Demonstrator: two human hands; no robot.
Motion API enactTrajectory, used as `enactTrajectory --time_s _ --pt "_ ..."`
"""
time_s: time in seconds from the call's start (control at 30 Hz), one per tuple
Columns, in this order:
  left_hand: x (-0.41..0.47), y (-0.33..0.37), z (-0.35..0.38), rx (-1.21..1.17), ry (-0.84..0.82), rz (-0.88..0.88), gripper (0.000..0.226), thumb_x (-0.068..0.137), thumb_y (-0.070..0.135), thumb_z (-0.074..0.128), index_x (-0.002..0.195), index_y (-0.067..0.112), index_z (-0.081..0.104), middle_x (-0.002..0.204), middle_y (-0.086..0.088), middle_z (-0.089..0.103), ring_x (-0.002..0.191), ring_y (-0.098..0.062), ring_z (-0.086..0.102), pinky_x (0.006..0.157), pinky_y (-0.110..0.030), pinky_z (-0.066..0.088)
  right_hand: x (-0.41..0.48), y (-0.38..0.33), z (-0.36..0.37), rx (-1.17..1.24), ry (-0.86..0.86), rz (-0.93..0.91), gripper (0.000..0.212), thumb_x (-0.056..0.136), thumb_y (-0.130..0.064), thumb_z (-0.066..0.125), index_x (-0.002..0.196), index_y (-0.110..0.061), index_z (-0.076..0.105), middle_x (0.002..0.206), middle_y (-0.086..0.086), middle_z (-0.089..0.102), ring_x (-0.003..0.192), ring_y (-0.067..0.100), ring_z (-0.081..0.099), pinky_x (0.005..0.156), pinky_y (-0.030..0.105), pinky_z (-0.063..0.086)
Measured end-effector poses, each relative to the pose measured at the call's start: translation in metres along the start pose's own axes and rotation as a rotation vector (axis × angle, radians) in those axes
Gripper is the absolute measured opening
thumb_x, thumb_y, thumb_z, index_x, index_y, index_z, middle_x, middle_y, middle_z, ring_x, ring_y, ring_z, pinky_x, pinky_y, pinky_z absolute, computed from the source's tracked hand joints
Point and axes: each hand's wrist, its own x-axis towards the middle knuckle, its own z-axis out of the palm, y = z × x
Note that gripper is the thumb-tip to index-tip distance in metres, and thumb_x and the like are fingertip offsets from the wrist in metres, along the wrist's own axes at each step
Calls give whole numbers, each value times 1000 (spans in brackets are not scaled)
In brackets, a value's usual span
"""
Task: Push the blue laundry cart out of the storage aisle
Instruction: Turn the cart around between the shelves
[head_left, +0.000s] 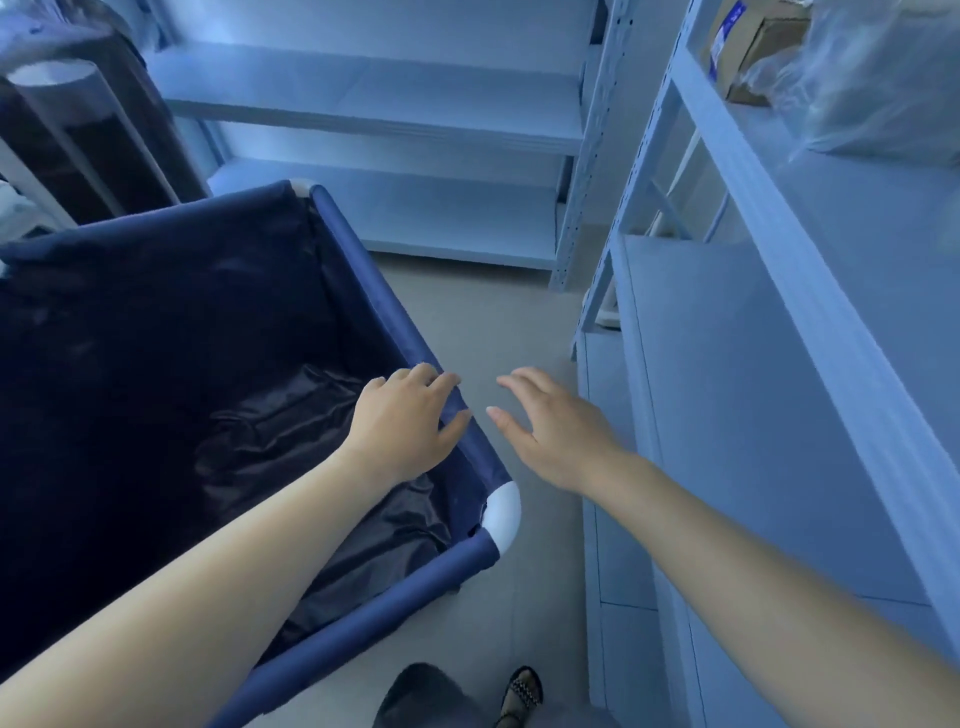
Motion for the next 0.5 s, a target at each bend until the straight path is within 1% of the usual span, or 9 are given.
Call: enactTrajectory --time_s 0.07,0.2,0.3,0.4,0.5 --pt "-1 -7 9 12 -14 -42 43 92 48 41 125 23 52 110 2 61 99 -21 59 80 -34 46 10 5 10 6 -52 -19 48 96 -46 35 135 -18 40 142 -3 39 127 19 42 91 36 41" --pt "-8 -17 29 42 -98 -106 47 92 51 37 129 23 49 117 2 58 105 -21 58 86 -36 46 25 8 28 -3 -149 -54 43 95 -43 39 128 -16 45 133 1 45 117 25 48 90 42 45" --pt "-20 -20 42 49 -143 -137 49 93 51 36 132 23 46 119 2 58 106 -20 57 86 -35 46 26 9 41 -25 -212 -88 42 95 -42 40 124 -14 46 128 2 47 111 26 50 87 41 46" --pt "-37 -19 54 28 -175 -185 49 93 51 36 133 24 45 121 2 57 108 -20 56 88 -35 45 20 12 56 -59 -259 -141 44 95 -43 39 128 -15 45 129 0 46 112 24 50 87 39 45" --pt "-55 -13 70 -13 -195 -203 47 93 51 36 131 26 47 120 4 58 107 -19 57 88 -34 44 12 15 72 -93 -305 -210 47 95 -43 40 133 -16 44 135 -2 45 120 21 45 92 38 43"
